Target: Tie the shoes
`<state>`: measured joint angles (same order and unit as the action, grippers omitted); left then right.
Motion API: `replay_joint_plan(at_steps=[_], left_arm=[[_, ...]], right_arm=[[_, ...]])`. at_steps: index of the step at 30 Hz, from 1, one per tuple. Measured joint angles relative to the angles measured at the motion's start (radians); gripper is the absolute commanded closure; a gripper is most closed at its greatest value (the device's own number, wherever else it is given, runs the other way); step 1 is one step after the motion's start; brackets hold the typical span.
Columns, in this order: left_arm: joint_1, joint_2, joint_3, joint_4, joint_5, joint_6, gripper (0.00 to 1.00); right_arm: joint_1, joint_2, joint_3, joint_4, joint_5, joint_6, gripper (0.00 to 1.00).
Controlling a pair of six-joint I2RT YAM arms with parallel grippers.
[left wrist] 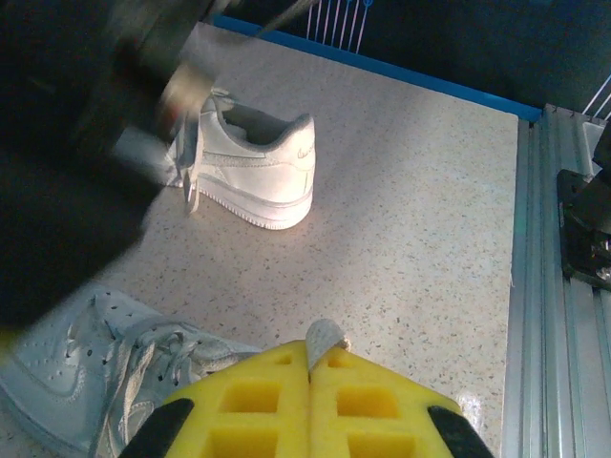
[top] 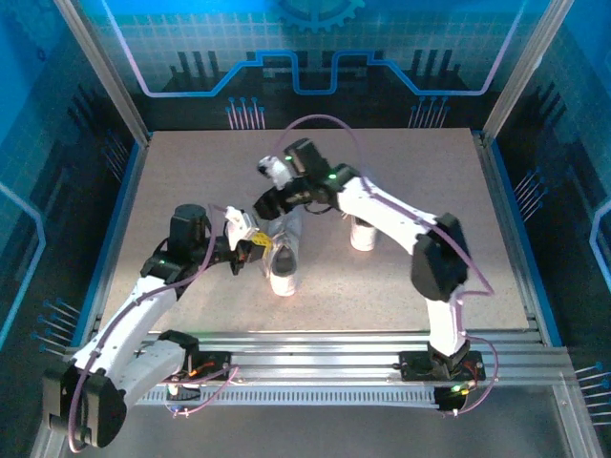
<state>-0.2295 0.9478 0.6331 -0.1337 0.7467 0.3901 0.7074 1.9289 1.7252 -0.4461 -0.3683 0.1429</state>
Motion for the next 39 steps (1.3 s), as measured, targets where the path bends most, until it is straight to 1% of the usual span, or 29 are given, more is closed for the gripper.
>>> replay_joint_plan(at_steps=[2,4,7,9,12,17,21,25,27,29,31,33,35,36,39], left_arm=[[0.0,0.032,0.013,0.002,-0.004,0.0,1.0],[0.003,0.067,0.041,0.001,-0.006,-0.001,1.0],[0.011,0.115,0.102,0.001,-0.005,-0.006,1.0],[0.017,0.136,0.135,0.003,-0.005,-0.012,1.0],[0.028,0.157,0.175,0.005,-0.005,-0.024,1.0],[0.034,0.167,0.199,0.008,-0.004,-0.026,1.0],[0.038,0.19,0.219,0.004,0.004,-0.026,1.0],[0.04,0.192,0.22,0.003,0.007,-0.027,1.0],[0.04,0.192,0.223,0.003,0.008,-0.027,1.0],[0.041,0.192,0.225,0.003,0.008,-0.026,1.0],[0.043,0.193,0.225,0.003,0.01,-0.026,1.0],[0.044,0.197,0.225,-0.001,0.01,-0.026,1.0],[0.045,0.2,0.225,-0.011,0.01,-0.025,1.0],[0.045,0.2,0.225,-0.019,0.01,-0.024,0.93],[0.051,0.198,0.224,-0.034,0.005,-0.02,0.59]], right_arm=[[-0.047,-0.119,-0.13,0.069,0.021,-0.004,0.45],[-0.068,-0.218,-0.239,0.129,0.04,-0.013,0.45],[-0.06,-0.338,-0.396,0.226,0.046,-0.034,0.5],[-0.047,-0.38,-0.484,0.284,0.043,-0.048,0.51],[-0.031,-0.386,-0.579,0.359,0.037,-0.066,0.5],[-0.018,-0.382,-0.616,0.405,0.026,-0.084,0.49],[0.01,-0.341,-0.588,0.488,0.007,-0.101,0.5],[0.032,-0.304,-0.57,0.517,-0.016,-0.114,0.5],[0.036,-0.297,-0.563,0.52,-0.019,-0.12,0.55],[0.036,-0.296,-0.557,0.523,-0.018,-0.124,0.65],[0.038,-0.296,-0.552,0.53,-0.014,-0.131,0.8],[0.038,-0.296,-0.552,0.537,-0.006,-0.133,0.91],[0.038,-0.296,-0.552,0.544,0.005,-0.135,0.96],[0.038,-0.296,-0.552,0.546,0.013,-0.137,0.99],[0.038,-0.297,-0.552,0.544,0.031,-0.147,1.0]])
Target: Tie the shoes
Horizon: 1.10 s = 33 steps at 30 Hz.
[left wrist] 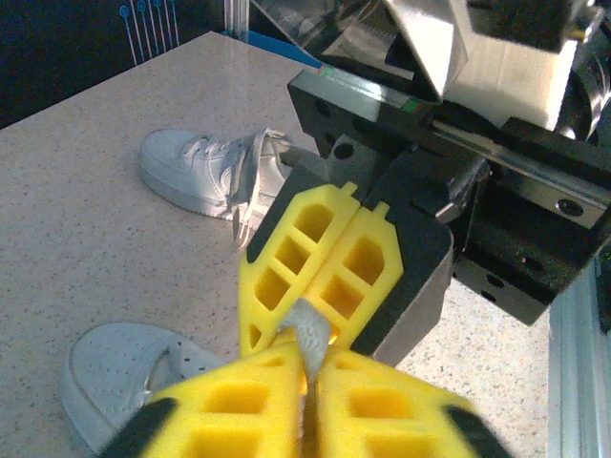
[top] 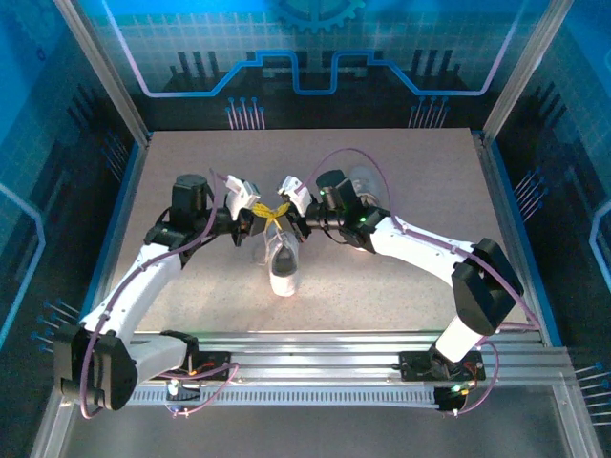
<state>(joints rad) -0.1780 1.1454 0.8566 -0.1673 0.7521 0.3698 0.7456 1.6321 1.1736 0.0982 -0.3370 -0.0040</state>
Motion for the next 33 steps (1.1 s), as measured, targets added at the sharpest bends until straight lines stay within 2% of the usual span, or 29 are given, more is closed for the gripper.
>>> replay_joint_plan(at_steps=[2,6,10,13,16,20,24,30,33], left_arm=[[0.009,-0.013,-0.01,-0.012,-0.015,0.0,0.48],[0.055,-0.07,-0.044,-0.029,-0.07,-0.009,0.4],[0.117,-0.082,-0.032,-0.06,-0.156,-0.059,0.46],[0.128,-0.011,0.016,-0.091,-0.192,-0.064,0.51],[0.127,0.079,0.027,-0.09,-0.199,-0.057,0.51],[0.106,0.207,0.029,-0.098,-0.212,-0.021,0.46],[0.063,0.356,0.077,-0.186,-0.229,0.058,0.45],[0.045,0.516,0.168,-0.292,-0.282,0.136,0.45],[0.043,0.578,0.212,-0.327,-0.315,0.153,0.5]], right_arm=[[0.0,-0.003,0.0,-0.003,0.009,-0.008,1.0],[0.0,-0.019,0.007,-0.045,0.016,-0.04,1.0],[0.0,-0.03,0.02,-0.084,0.015,-0.072,1.0],[0.0,-0.035,0.02,-0.109,0.015,-0.092,1.0],[0.0,-0.036,0.02,-0.125,0.014,-0.103,1.0],[0.0,-0.037,0.02,-0.143,0.01,-0.111,1.0],[0.0,-0.042,0.019,-0.155,0.003,-0.114,1.0],[0.0,-0.054,0.019,-0.169,-0.005,-0.131,1.0],[0.0,-0.054,0.019,-0.178,-0.008,-0.136,1.0]])
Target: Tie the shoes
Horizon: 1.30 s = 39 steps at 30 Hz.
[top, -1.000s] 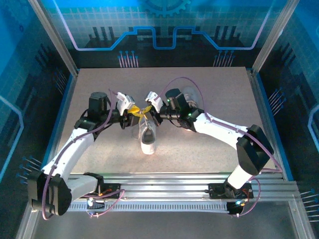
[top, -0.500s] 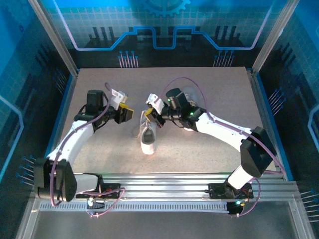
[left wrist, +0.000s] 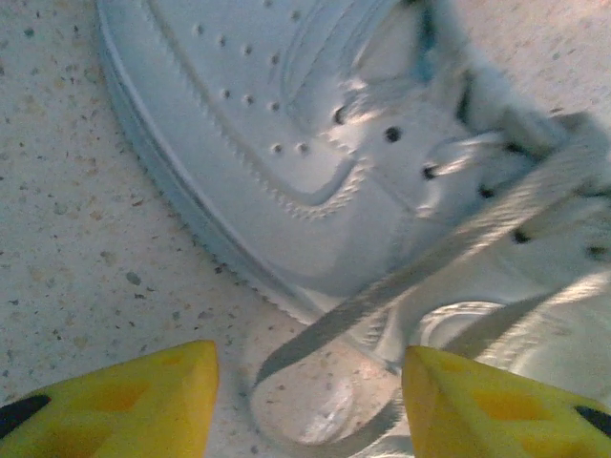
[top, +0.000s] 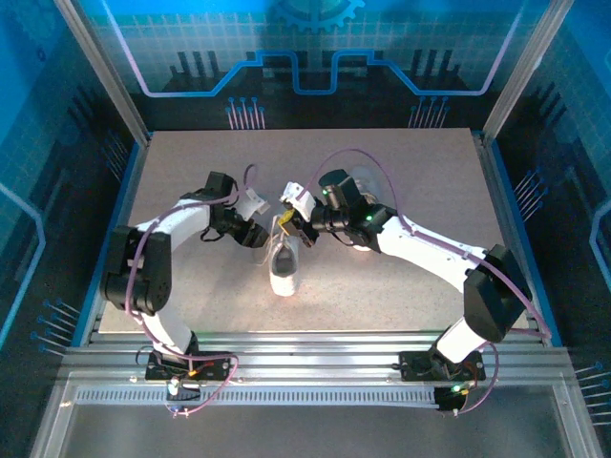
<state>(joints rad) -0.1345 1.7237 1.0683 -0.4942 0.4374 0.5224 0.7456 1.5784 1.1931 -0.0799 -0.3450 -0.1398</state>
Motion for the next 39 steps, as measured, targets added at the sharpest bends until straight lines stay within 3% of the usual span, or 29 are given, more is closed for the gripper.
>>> replay_joint_plan(at_steps=[11,15,23,28,31,35,39], left_arm=[[-0.025,0.165,0.134,-0.124,-0.11,0.011,0.51],[-0.04,0.219,0.18,-0.153,-0.144,0.009,0.56],[-0.034,0.181,0.141,-0.14,-0.149,0.002,0.57],[0.0,0.113,0.092,-0.158,-0.154,0.002,0.69],[0.007,0.1,0.092,-0.155,-0.156,0.003,0.67],[0.0,0.099,0.092,-0.155,-0.154,0.005,0.57],[-0.027,0.099,0.092,-0.153,-0.168,0.002,0.55]], right_arm=[[0.0,0.0,0.0,-0.028,0.0,-0.008,1.0],[0.0,0.0,0.0,-0.039,0.0,-0.012,1.0],[0.0,0.0,0.002,-0.048,0.001,-0.012,1.0],[0.0,0.0,0.004,-0.053,0.005,-0.012,1.0],[0.0,0.0,0.004,-0.057,0.005,-0.011,1.0],[0.0,0.0,0.006,-0.065,0.007,-0.011,1.0],[0.0,0.0,0.007,-0.078,0.017,-0.012,1.0]])
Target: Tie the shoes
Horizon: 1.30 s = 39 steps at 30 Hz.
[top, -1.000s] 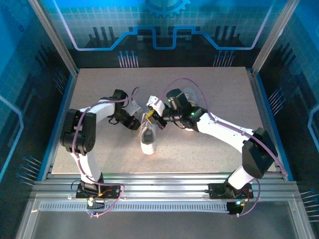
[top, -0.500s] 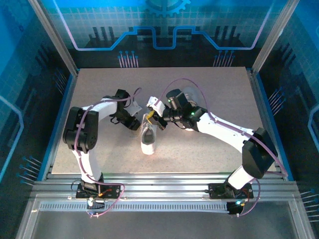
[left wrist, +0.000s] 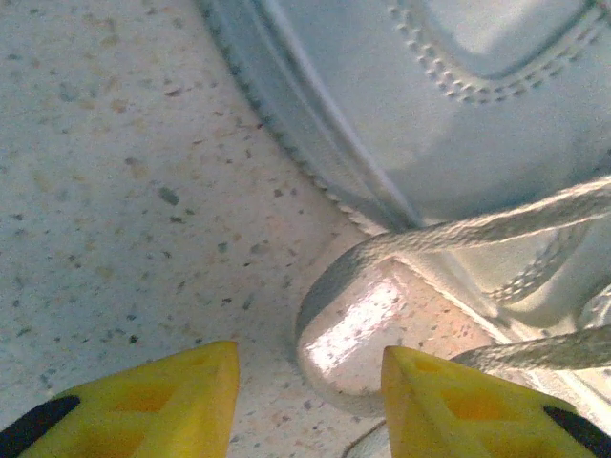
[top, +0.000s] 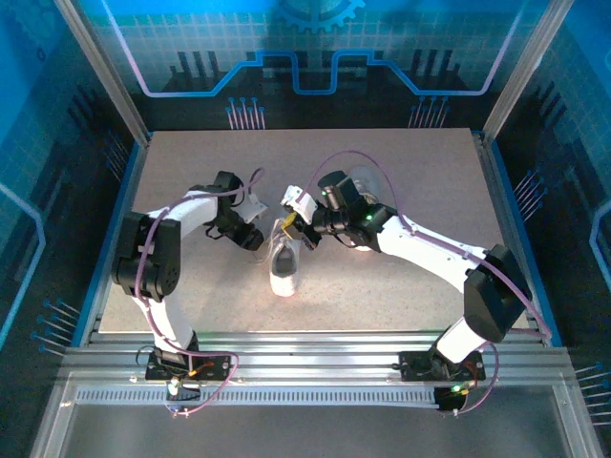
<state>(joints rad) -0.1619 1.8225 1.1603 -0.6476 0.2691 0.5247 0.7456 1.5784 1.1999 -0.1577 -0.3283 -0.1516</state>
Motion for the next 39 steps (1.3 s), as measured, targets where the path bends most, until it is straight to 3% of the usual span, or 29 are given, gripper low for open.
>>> replay_joint_plan(at_steps=[8,9,13,18,23,30,39], left_arm=[[-0.031,0.05,0.005,0.001,-0.086,-0.042,0.62],[-0.03,0.05,0.009,-0.002,-0.09,-0.054,0.66],[-0.027,0.05,0.008,0.013,-0.136,-0.095,1.0],[0.031,0.005,-0.029,0.029,-0.111,-0.148,1.0],[0.143,-0.183,-0.103,0.076,-0.029,-0.222,1.0],[0.166,-0.474,-0.177,0.228,0.061,-0.317,1.0],[0.204,-0.792,-0.417,0.493,0.159,-0.502,1.0]], right_arm=[[0.0,0.0,0.0,-0.008,0.007,0.0,1.0],[0.0,0.0,0.0,-0.008,0.007,0.0,1.0],[0.0,0.0,0.003,-0.008,0.007,0.002,1.0],[-0.004,0.006,0.04,-0.045,0.008,0.013,1.0],[-0.009,0.021,0.098,-0.095,0.011,0.026,1.0],[-0.009,0.03,0.124,-0.145,0.023,0.04,1.0],[-0.007,0.055,0.159,-0.198,0.04,0.058,1.0]])
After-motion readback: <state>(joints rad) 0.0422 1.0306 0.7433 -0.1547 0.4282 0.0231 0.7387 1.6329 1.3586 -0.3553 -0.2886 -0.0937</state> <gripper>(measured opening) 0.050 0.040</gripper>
